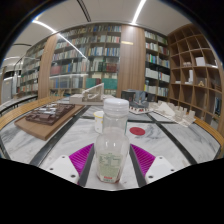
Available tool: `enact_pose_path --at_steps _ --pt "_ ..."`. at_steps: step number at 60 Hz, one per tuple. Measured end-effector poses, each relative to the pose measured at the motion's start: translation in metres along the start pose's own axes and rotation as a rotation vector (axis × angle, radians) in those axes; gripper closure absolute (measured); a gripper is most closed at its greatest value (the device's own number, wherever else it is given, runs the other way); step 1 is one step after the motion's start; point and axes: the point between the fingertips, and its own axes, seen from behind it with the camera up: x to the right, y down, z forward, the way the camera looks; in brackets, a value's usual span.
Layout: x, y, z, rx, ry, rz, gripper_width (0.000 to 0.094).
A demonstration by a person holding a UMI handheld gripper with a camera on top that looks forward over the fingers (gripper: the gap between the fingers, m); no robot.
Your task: Pour water
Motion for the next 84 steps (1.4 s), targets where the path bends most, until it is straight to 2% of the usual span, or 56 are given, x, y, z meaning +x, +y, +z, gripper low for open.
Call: enact_pose_path --at_steps 4,17,22,32,47,59,65,73,84 --pt "0.0 0.002 0.008 0.006 0.01 0.001 0.038" --pt "-0.006 -0.004 0.006 0.052 -0.022 0.009 0.0525" --pt "-0.002 -0.009 0.002 0.059 -0.028 0.012 0.0527" --pt "0.036 -0.03 -0.004 0.073 0.022 0.021 0.0528" --pt "0.177 -0.071 0.032 0.092 0.256 -0.226 0.0527" --pt "0.24 -0.142 0.088 0.116 0.423 -0.605 0.0527" --pt "0.227 -0.183 0.12 0.159 0.461 -0.846 0.0528" --pt "0.17 -0.226 0.17 0.256 0.479 -1.231 0.053" --pt "0.082 -0.229 0.227 0.341 0.45 -1.793 0.0531"
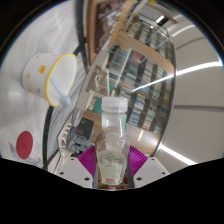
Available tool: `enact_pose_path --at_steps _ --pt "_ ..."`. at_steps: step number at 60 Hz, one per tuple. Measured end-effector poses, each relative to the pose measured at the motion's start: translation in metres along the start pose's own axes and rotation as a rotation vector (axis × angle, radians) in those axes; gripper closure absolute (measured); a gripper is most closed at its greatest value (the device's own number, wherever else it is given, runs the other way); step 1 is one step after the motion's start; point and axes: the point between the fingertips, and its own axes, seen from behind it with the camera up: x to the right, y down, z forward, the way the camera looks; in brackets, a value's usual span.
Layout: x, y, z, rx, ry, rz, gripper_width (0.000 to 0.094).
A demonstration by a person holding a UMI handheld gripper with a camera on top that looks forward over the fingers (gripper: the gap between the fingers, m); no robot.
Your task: Pour water
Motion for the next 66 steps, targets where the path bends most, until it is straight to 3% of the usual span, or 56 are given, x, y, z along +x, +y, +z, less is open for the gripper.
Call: enact_pose_path --at_steps 12,22,30,42,54,57,66 --pt "-0.026 -0.052 0.015 0.148 0.021 -0.334 0.0531" --pt "-0.019 -0.053 0.013 0.162 0.034 -0.295 0.0529" --pt "0.02 -0.032 0.011 0.104 0.021 0.098 0.0529" --pt "0.052 0.014 0.0 -0.007 -0.126 1.062 0.0529" --pt "-0.025 0.01 -0.022 -0.087 -0.384 1.646 0.053" --pt "-0.059 -0.008 -0.023 -0.138 -0.423 1.689 0.0528" --pt "-0.12 0.006 -0.028 -0.225 -0.489 1.78 0.0528"
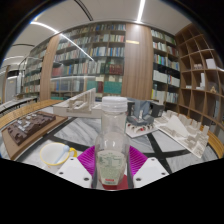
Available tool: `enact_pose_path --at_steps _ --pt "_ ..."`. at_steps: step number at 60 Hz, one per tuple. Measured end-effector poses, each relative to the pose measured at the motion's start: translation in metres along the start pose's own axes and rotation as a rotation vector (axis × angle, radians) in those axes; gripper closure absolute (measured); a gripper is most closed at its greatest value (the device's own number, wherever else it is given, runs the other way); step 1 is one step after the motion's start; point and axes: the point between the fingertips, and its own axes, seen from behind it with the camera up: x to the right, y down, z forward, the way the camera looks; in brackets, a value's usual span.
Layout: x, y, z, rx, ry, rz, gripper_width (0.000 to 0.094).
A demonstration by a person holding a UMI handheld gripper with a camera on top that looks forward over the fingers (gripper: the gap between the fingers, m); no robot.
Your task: Pour water
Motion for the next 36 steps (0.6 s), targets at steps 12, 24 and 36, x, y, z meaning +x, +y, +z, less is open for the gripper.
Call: enact_pose_path --at_steps 12,24,36 --pt "0.016 0.048 0.009 0.008 0.017 0.017 0.0516" --pt "0.018 0.054 0.009 -0.028 0.02 0.067 0.0279" --pt "0.023 0.063 -0.031 -0.105 0.083 0.021 0.0074"
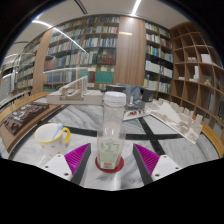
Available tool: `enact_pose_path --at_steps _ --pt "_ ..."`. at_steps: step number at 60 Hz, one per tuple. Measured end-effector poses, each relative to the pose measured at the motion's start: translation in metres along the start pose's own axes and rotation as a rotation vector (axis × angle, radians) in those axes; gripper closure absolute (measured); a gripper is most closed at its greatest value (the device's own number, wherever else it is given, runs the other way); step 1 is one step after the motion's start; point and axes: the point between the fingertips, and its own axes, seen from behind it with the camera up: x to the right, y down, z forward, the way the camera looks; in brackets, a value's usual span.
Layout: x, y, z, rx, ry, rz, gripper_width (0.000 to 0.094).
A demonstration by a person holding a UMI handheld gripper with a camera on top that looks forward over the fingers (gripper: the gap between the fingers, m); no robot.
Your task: Pour water
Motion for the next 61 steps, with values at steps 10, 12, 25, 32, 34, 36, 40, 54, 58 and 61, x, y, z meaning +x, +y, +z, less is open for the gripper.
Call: enact_pose_path --at_steps 10,12,25,32,34,36,40,54,58,61 --pt "0.001 0.004 -0.075 -0.023 0.036 -0.022 0.0083" --pt "0.0 0.004 -0.093 -0.024 0.04 -0.018 0.0084" --pt "-0.004 0.005 -0.209 -0.016 0.061 0.009 0.0085" --pt "-0.016 0.013 -0.257 -0.021 0.046 0.034 0.0087" --pt "-0.02 0.016 -0.268 -0.024 0.038 0.051 0.0086" --pt "-0.025 0.019 -0.279 -0.025 0.028 0.06 0.0086" --pt "-0.031 0.025 -0.298 -0.028 0.018 0.049 0.0086" --pt "-0.033 0.032 -0.334 -0.02 0.017 0.052 0.0085" --pt "-0.03 0.031 -0.34 -0.006 0.023 0.043 0.0085" --pt "-0.027 0.028 -0.342 0.002 0.029 0.041 0.0083"
